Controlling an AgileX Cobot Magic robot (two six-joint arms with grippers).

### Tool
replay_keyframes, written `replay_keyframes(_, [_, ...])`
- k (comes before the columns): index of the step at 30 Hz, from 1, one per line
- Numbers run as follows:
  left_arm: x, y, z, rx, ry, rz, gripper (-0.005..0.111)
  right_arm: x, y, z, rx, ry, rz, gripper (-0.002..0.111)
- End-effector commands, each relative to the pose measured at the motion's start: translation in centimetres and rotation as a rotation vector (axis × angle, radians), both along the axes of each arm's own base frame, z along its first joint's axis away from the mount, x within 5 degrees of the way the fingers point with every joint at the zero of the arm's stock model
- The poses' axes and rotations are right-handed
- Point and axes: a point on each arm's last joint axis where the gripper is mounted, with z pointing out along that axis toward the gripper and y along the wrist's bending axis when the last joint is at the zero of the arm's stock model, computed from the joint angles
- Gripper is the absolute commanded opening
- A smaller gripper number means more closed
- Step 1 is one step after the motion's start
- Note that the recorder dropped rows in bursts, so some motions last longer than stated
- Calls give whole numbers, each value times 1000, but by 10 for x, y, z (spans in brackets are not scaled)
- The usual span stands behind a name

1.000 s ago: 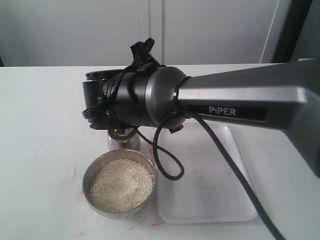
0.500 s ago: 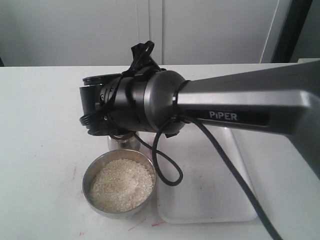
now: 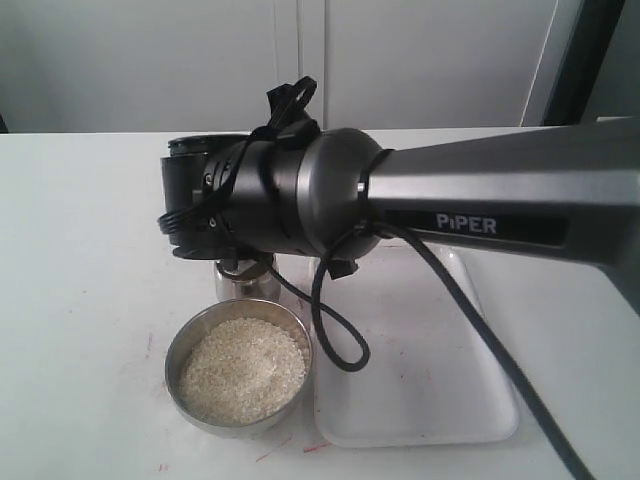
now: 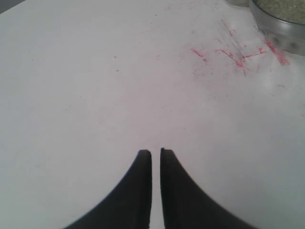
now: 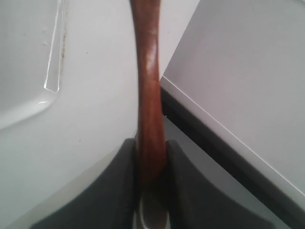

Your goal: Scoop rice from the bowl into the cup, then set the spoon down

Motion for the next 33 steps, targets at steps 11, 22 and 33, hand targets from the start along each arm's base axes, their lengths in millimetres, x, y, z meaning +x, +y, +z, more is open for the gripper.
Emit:
replay_keyframes(11, [-1,0,-7,-3,61,-5,14,-4,-11,2,58,-54,-62,0])
replay_keyframes(22, [-1,0,-7,-3,61,-5,14,-31,-46,67,561,-82,-330,0])
replay_keyframes(33, [-1,0,-7,-3,61,-5,14,-47,-103,114,1036,-100,-694,0])
